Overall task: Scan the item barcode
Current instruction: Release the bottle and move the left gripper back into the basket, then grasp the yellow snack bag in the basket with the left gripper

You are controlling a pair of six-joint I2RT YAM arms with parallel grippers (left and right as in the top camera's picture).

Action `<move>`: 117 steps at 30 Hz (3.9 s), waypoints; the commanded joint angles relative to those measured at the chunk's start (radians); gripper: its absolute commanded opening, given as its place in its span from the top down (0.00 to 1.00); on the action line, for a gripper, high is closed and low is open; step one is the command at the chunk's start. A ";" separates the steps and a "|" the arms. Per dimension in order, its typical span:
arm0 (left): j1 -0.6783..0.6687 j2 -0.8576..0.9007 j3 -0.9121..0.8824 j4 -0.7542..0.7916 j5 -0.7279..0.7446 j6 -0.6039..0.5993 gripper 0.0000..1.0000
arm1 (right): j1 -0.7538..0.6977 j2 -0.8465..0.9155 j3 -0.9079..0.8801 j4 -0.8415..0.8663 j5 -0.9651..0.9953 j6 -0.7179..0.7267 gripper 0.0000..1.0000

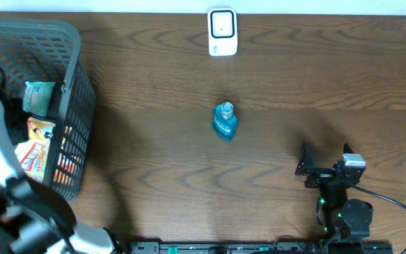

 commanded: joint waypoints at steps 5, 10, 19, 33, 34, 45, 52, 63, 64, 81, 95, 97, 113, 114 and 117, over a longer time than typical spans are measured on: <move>0.002 -0.181 0.023 0.005 -0.005 0.048 0.92 | -0.003 -0.005 -0.002 -0.001 0.009 -0.014 0.01; 0.003 -0.160 -0.009 0.004 -0.013 -0.054 0.02 | -0.003 -0.005 -0.002 -0.001 0.009 -0.014 0.01; 0.003 -0.027 -0.169 0.095 -0.013 -0.258 0.02 | -0.003 -0.005 -0.002 -0.001 0.009 -0.014 0.01; 0.005 0.101 -0.354 0.391 -0.025 -0.250 0.02 | -0.003 -0.005 -0.002 -0.001 0.009 -0.014 0.01; 0.005 0.115 -0.354 0.400 -0.040 -0.250 0.02 | -0.003 -0.005 -0.002 -0.002 0.009 -0.014 0.01; -0.009 0.266 -0.354 0.439 -0.047 -0.050 0.92 | -0.003 -0.005 -0.002 -0.002 0.009 -0.014 0.01; -0.027 0.257 -0.343 0.446 -0.019 0.043 0.93 | -0.003 -0.005 -0.002 -0.002 0.009 -0.014 0.01; -0.027 -0.178 -0.311 0.454 0.033 0.138 0.93 | -0.003 -0.005 -0.002 -0.001 0.009 -0.014 0.01; -0.027 -0.221 -0.311 0.455 0.045 0.144 0.93 | -0.003 -0.005 -0.002 -0.002 0.009 -0.014 0.01; -0.255 -0.803 -0.312 0.621 0.380 0.489 0.93 | -0.003 -0.005 -0.002 -0.001 0.009 -0.014 0.01; -0.975 -0.645 -0.315 0.656 0.383 0.842 0.93 | -0.003 -0.005 -0.002 -0.002 0.009 -0.014 0.01; -1.047 -0.589 -0.315 0.687 0.375 0.889 0.93 | -0.003 -0.005 -0.002 -0.002 0.009 -0.014 0.01; -1.312 -0.065 -0.315 1.000 0.365 1.162 0.93 | -0.003 -0.005 -0.002 -0.002 0.009 -0.014 0.01; -1.322 -0.039 -0.315 1.020 0.365 1.167 0.93 | -0.003 -0.005 -0.002 -0.002 0.009 -0.014 0.01; -1.355 0.011 -0.315 1.058 0.365 1.176 0.93 | -0.003 -0.005 -0.002 -0.001 0.009 -0.014 0.01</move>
